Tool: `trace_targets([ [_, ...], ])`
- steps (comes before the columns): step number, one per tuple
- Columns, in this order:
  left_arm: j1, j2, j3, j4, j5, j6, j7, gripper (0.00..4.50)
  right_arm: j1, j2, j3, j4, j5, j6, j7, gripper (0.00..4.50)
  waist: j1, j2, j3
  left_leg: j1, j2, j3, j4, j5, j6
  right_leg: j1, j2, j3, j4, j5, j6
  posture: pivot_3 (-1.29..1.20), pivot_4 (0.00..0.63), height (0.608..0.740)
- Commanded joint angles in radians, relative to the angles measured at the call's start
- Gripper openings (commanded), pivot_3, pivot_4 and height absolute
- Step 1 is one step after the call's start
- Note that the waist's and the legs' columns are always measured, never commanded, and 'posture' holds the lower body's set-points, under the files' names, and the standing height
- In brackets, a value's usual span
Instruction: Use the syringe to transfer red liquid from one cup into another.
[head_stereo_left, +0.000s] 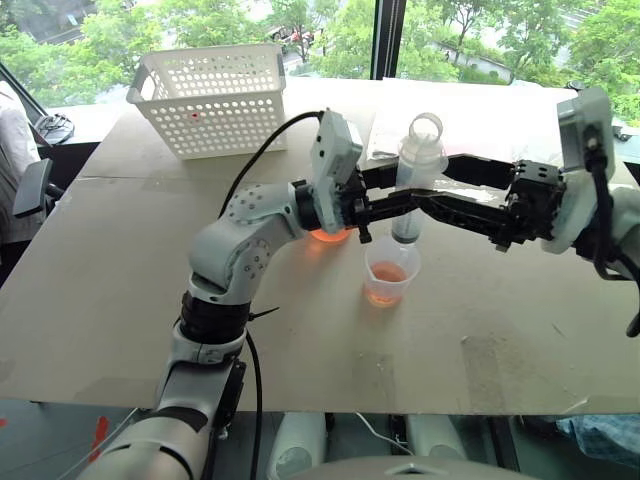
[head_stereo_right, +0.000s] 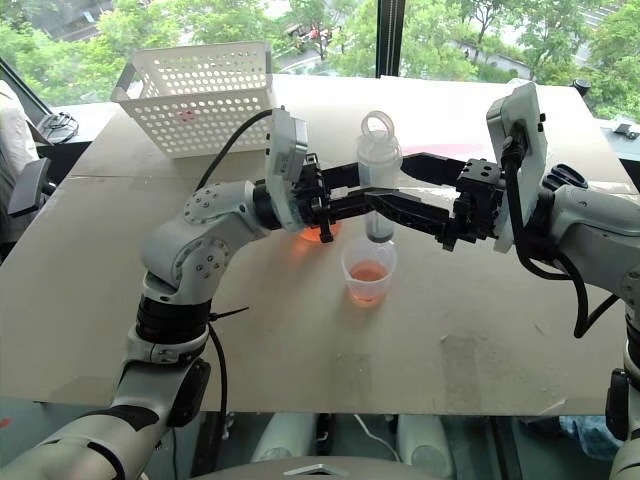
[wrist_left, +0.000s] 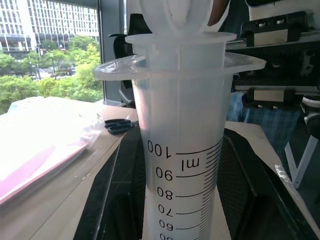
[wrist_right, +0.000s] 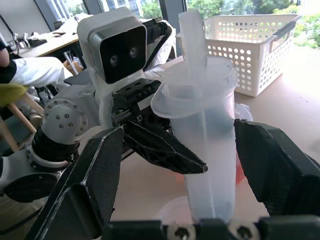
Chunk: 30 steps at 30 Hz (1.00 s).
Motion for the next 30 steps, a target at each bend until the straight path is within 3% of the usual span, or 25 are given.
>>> trace_targets([
  [1, -0.065, -0.011, 0.122, -0.023, -0.144, 0.108, 0.096, 1.36, 0.056, -0.025, -0.089, -0.021, -0.015, -0.057, 0.103, 3.86, 0.003, 0.000, 0.000, 0.000, 0.000, 0.000, 0.000, 0.000, 0.000, 0.000, 0.000, 0.000, 0.000, 0.000, 0.000, 0.00, 0.150, 0.740],
  [6, -0.127, -0.009, 0.286, 0.022, -0.371, 0.299, 0.278, 1.36, 0.169, -0.056, -0.109, -0.062, -0.194, -0.157, 0.288, 3.86, 0.002, 0.000, 0.000, 0.000, 0.000, -0.001, 0.001, 0.000, 0.000, 0.001, 0.000, -0.001, 0.000, 0.000, 0.001, 0.00, 0.150, 0.740],
  [10, -0.188, 0.100, 0.464, 0.097, -0.596, 0.500, 0.558, 1.36, 0.280, -0.060, -0.123, -0.108, -0.321, -0.275, 0.474, 3.86, -0.007, 0.000, 0.000, 0.001, 0.000, -0.002, 0.001, 0.000, 0.000, 0.001, 0.001, -0.001, 0.000, 0.000, 0.001, 0.00, 0.150, 0.740],
  [13, -0.220, 0.243, 0.524, 0.190, -0.756, 0.644, 0.703, 1.36, 0.353, -0.052, -0.143, -0.117, -0.393, -0.361, 0.582, 3.86, -0.011, 0.000, 0.000, 0.002, 0.001, -0.003, 0.001, 0.000, 0.000, 0.001, 0.003, 0.000, 0.001, 0.000, 0.001, 0.00, 0.150, 0.740],
  [14, -0.228, 0.335, 0.536, 0.265, -0.812, 0.727, 0.730, 1.36, 0.385, -0.039, -0.147, -0.110, -0.421, -0.402, 0.630, 3.86, -0.009, 0.000, 0.000, 0.002, 0.001, -0.003, 0.000, 0.000, 0.000, 0.001, 0.003, 0.000, 0.001, 0.000, 0.001, 0.00, 0.150, 0.740],
  [16, -0.218, 0.505, 0.526, 0.385, -0.863, 0.874, 0.724, 1.36, 0.436, -0.021, -0.151, -0.090, -0.460, -0.464, 0.712, 3.86, -0.010, 0.000, 0.000, 0.002, 0.001, -0.003, 0.000, 0.000, 0.000, 0.001, 0.003, -0.001, 0.001, 0.000, 0.001, 0.00, 0.150, 0.740],
  [19, -0.179, 0.665, 0.449, 0.486, -0.901, 0.933, 0.696, 1.36, 0.474, -0.009, -0.145, -0.068, -0.489, -0.507, 0.761, 3.86, -0.008, 0.000, 0.000, 0.003, 0.001, -0.002, 0.000, 0.000, 0.000, 0.001, 0.004, 0.000, 0.001, 0.000, 0.001, 0.00, 0.150, 0.740],
  [21, -0.140, 0.754, 0.343, 0.543, -0.853, 0.933, 0.664, 1.36, 0.502, 0.001, -0.142, -0.047, -0.513, -0.532, 0.788, 3.86, 0.002, -0.001, 0.000, 0.005, 0.001, -0.002, 0.000, 0.000, -0.001, 0.003, 0.002, 0.000, 0.001, 0.000, 0.001, 0.00, 0.150, 0.740],
  [23, -0.126, 0.781, 0.271, 0.570, -0.754, 0.933, 0.635, 1.36, 0.530, 0.007, -0.140, -0.026, -0.531, -0.547, 0.815, 3.86, 0.014, -0.001, 0.000, 0.008, 0.001, -0.001, 0.000, 0.000, -0.001, 0.007, 0.002, -0.001, 0.000, 0.000, 0.001, 0.00, 0.150, 0.740],
  [30, -0.172, 0.710, 0.028, 0.735, -0.391, 0.825, 0.435, 1.36, 0.568, -0.006, -0.137, 0.013, -0.577, -0.575, 0.869, 3.86, 0.021, -0.001, 0.000, 0.017, 0.000, 0.000, -0.001, 0.000, -0.001, 0.015, 0.001, -0.001, -0.001, -0.002, -0.003, 0.00, 0.150, 0.740],
])
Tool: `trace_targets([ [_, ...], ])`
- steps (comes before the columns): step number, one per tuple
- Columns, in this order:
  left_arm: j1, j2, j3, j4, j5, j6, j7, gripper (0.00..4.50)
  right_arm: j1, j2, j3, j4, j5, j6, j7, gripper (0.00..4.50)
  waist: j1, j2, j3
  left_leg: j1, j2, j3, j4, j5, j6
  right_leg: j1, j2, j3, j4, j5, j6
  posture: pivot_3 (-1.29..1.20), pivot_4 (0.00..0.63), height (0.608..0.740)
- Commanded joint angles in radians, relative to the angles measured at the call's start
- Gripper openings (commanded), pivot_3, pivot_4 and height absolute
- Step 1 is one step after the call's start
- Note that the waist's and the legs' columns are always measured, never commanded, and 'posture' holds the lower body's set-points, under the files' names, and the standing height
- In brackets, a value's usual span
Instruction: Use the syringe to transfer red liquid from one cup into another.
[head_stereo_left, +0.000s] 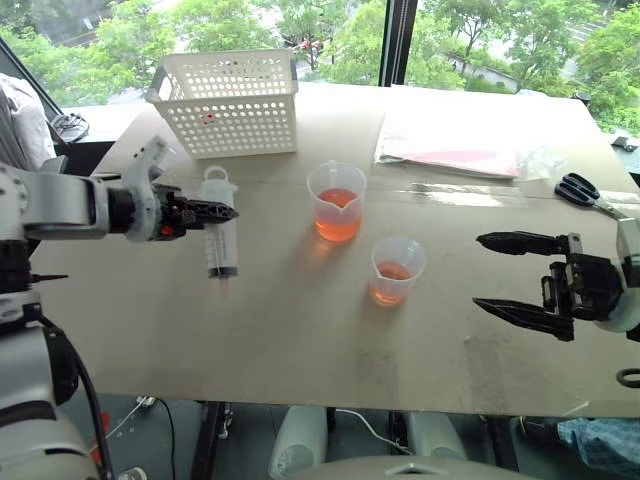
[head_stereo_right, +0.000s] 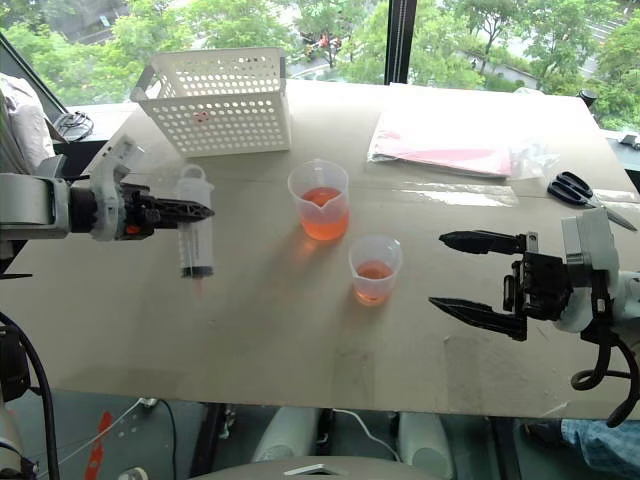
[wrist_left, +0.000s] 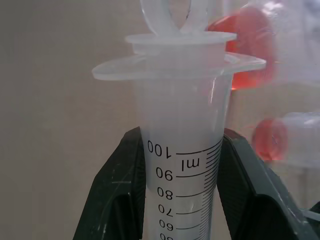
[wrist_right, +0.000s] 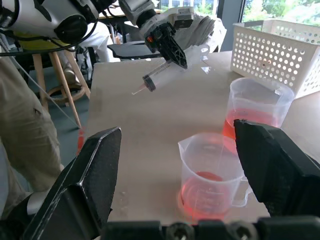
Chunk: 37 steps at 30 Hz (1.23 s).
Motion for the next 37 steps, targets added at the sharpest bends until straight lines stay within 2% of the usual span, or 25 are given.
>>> trace_targets([
  [1, -0.059, -0.025, -0.115, 0.079, 0.177, -0.094, -0.144, 1.36, -0.008, -0.011, -0.015, -0.014, -0.003, -0.017, 0.010, 3.86, -0.001, 0.000, 0.000, 0.000, 0.000, 0.000, 0.000, 0.000, 0.000, 0.000, 0.000, 0.000, 0.000, 0.000, 0.000, 0.00, 0.150, 0.740],
  [6, -0.139, -0.069, -0.304, 0.217, 0.411, -0.200, -0.362, 1.36, -0.008, -0.012, 0.003, -0.037, -0.007, -0.007, -0.009, 3.86, -0.001, 0.000, 0.000, -0.002, -0.002, 0.004, -0.001, 0.000, 0.000, -0.001, 0.001, 0.000, -0.002, 0.002, 0.003, 0.00, 0.150, 0.740],
  [8, -0.174, -0.090, -0.356, 0.294, 0.502, -0.252, -0.436, 2.38, -0.005, -0.012, 0.008, -0.053, -0.002, -0.001, -0.020, 3.91, -0.001, 0.000, 0.000, -0.002, -0.002, 0.005, -0.001, 0.000, 0.000, -0.001, 0.001, 0.001, -0.002, 0.001, 0.003, 0.00, 0.150, 0.740],
  [9, -0.185, -0.096, -0.378, 0.316, 0.535, -0.266, -0.477, 2.65, -0.002, -0.012, 0.009, -0.058, 0.000, 0.002, -0.024, 3.91, -0.002, 0.000, 0.000, -0.002, -0.002, 0.005, -0.001, 0.000, 0.000, -0.001, 0.001, 0.001, -0.002, 0.001, 0.003, 0.00, 0.150, 0.740],
  [11, -0.200, -0.101, -0.404, 0.342, 0.588, -0.286, -0.545, 3.73, 0.003, -0.011, 0.009, -0.063, 0.000, 0.007, -0.030, 3.91, -0.003, 0.000, 0.000, -0.002, -0.001, 0.006, -0.001, 0.000, 0.000, -0.002, 0.002, 0.001, -0.002, 0.001, 0.003, 0.00, 0.150, 0.740],
  [13, -0.201, -0.092, -0.390, 0.327, 0.609, -0.280, -0.580, 4.42, 0.013, -0.012, 0.006, -0.068, -0.004, 0.015, -0.040, 3.91, -0.003, 0.000, 0.000, -0.002, 0.000, 0.006, -0.001, 0.000, 0.000, -0.002, 0.002, 0.001, -0.002, 0.001, 0.003, 0.00, 0.150, 0.740],
  [15, -0.170, -0.036, -0.282, 0.208, 0.556, -0.205, -0.584, 4.42, 0.034, -0.007, -0.010, -0.069, -0.008, 0.024, -0.066, 3.91, -0.006, -0.001, 0.000, -0.001, 0.001, 0.005, -0.001, 0.000, 0.000, -0.002, 0.002, 0.001, -0.001, 0.001, 0.003, 0.00, 0.150, 0.740],
  [17, -0.059, 0.039, -0.169, -0.009, 0.506, -0.161, -0.574, 4.42, 0.068, -0.011, -0.033, -0.073, -0.021, 0.022, -0.075, 3.91, -0.017, -0.002, 0.001, -0.002, 0.003, 0.003, -0.002, 0.000, 0.000, -0.004, 0.002, 0.003, -0.001, 0.002, 0.003, 0.00, 0.150, 0.740],
  [20, 0.237, -0.009, 0.241, -0.426, 0.460, -0.219, -0.450, 4.42, 0.120, -0.019, -0.074, -0.058, -0.044, 0.017, -0.084, 3.91, -0.028, 0.000, 0.001, -0.002, 0.003, 0.004, -0.003, 0.000, 0.000, -0.005, -0.003, 0.005, 0.000, 0.002, 0.003, 0.00, 0.150, 0.740],
  [21, 0.339, -0.047, 0.349, -0.571, 0.464, -0.277, -0.427, 4.42, 0.137, -0.022, -0.081, -0.046, -0.069, 0.005, -0.081, 3.91, -0.027, 0.000, 0.000, -0.003, 0.002, 0.005, -0.003, 0.000, 0.000, -0.006, -0.010, 0.005, -0.001, 0.002, 0.003, 0.00, 0.150, 0.740],
  [23, 0.477, -0.131, 0.528, -0.762, 0.404, -0.247, -0.402, 4.42, 0.170, -0.018, -0.097, -0.022, -0.094, -0.008, -0.072, 3.91, -0.023, 0.000, 0.000, -0.002, 0.001, 0.006, -0.004, -0.001, 0.001, -0.005, -0.013, 0.007, -0.001, 0.002, 0.003, 0.00, 0.150, 0.740],
  [26, 0.764, -0.230, 0.643, -0.983, 0.430, -0.433, -0.455, 4.42, 0.191, 0.010, -0.110, 0.030, -0.113, -0.018, -0.094, 3.91, -0.024, -0.001, 0.000, -0.002, 0.001, 0.006, -0.005, -0.001, 0.001, -0.005, -0.013, 0.008, -0.003, 0.002, 0.003, 0.00, 0.150, 0.740],
  [30, 1.015, -0.366, 0.738, -1.097, 0.453, -0.601, -0.471, 4.42, 0.262, 0.012, -0.110, 0.139, -0.204, -0.104, -0.012, 3.91, -0.006, -0.001, -0.001, 0.001, 0.001, 0.006, -0.007, -0.001, 0.001, -0.004, -0.013, 0.009, -0.004, 0.000, -0.001, 0.00, 0.150, 0.740],
  [33, 1.148, -0.418, 0.776, -1.129, 0.447, -0.677, -0.487, 4.42, 0.279, 0.002, -0.118, 0.209, -0.245, -0.150, 0.019, 3.91, 0.000, 0.000, -0.002, 0.004, 0.001, 0.008, -0.007, -0.001, 0.002, 0.000, -0.013, 0.009, -0.004, -0.001, -0.002, 0.00, 0.150, 0.740],
  [37, 1.402, -0.481, 0.836, -1.074, 0.497, -0.847, -0.600, 4.42, 0.363, -0.007, -0.142, 0.283, -0.310, -0.225, 0.082, 3.91, -0.001, 0.001, -0.004, 0.005, 0.001, 0.009, -0.007, -0.001, 0.002, 0.000, -0.013, 0.011, -0.006, -0.001, -0.002, 0.00, 0.150, 0.740],
])
